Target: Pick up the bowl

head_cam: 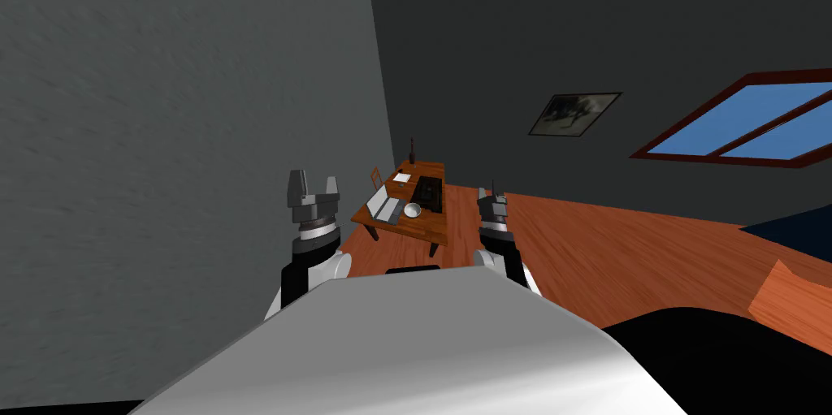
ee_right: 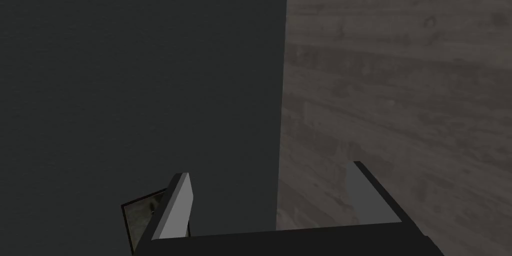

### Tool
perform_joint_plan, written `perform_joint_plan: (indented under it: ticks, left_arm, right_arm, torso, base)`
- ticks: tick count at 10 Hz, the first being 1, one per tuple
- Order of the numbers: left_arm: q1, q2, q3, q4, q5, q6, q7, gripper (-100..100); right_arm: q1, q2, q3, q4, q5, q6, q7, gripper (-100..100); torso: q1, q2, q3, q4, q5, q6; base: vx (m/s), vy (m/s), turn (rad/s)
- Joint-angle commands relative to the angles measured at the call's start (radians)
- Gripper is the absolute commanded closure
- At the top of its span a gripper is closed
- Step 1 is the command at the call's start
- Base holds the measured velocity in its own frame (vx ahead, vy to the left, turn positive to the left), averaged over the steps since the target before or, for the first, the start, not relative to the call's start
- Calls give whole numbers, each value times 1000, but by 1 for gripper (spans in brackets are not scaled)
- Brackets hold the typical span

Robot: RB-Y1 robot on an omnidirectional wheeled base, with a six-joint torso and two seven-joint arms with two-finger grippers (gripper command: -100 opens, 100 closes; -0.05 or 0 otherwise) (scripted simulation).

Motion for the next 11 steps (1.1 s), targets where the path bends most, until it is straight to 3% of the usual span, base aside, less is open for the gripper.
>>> perform_joint_plan:
  ticks: [1, 4, 8, 11]
  left_arm:
    - [0, 0, 0, 0, 0, 0, 0, 0]
    - [0, 0, 0, 0, 0, 0, 0, 0]
    - [0, 0, 0, 0, 0, 0, 0, 0]
    - [0, 0, 0, 0, 0, 0, 0, 0]
  right_arm:
    - [3, -37, 12, 19, 0, 0, 10, -100]
    - [10, -117, 57, 89, 3, 1, 49, -100]
    - [15, -205, 150, 255, 20, 7, 132, -100]
    - [14, -223, 178, 328, 28, 10, 157, -100]
  torso:
    - [0, 0, 0, 0, 0, 0]
    - [8, 4, 2, 1, 2, 0]
    - [17, 7, 4, 1, 4, 0]
    - [9, 3, 2, 1, 2, 0]
  base:
    - [-18, 45, 24]
    - [-58, 131, 42]
    - [-93, 239, 90]
    - [-28, 133, 55]
